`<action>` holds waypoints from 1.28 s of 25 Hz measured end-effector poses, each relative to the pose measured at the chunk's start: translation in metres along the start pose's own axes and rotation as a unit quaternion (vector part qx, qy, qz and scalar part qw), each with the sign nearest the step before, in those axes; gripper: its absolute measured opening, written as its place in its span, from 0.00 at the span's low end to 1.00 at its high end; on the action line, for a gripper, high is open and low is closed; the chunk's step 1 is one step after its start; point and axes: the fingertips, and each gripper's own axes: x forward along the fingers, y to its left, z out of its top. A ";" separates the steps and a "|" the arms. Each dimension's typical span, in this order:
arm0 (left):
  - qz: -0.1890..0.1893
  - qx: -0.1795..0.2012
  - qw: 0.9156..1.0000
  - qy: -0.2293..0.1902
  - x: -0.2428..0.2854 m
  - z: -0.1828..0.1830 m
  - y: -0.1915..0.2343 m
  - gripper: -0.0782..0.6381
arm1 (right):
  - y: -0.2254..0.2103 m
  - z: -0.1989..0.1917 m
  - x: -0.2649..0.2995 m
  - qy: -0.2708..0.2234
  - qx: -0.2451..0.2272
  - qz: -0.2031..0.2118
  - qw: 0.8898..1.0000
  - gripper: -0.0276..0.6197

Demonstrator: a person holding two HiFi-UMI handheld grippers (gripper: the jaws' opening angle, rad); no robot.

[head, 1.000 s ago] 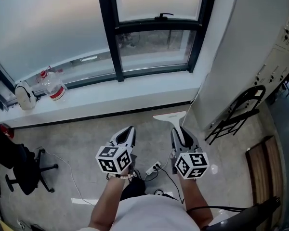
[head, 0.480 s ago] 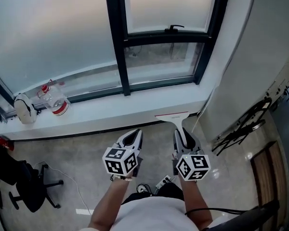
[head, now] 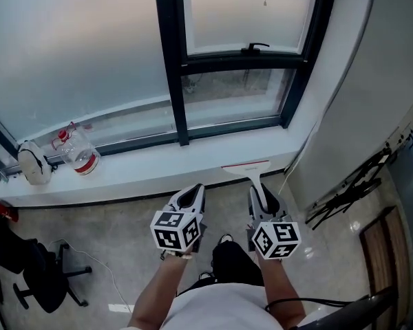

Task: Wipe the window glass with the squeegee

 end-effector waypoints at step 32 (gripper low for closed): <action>0.029 0.033 0.998 -0.048 0.313 0.189 0.126 0.11 | -0.119 0.118 0.356 -0.054 -0.025 0.044 0.997 0.18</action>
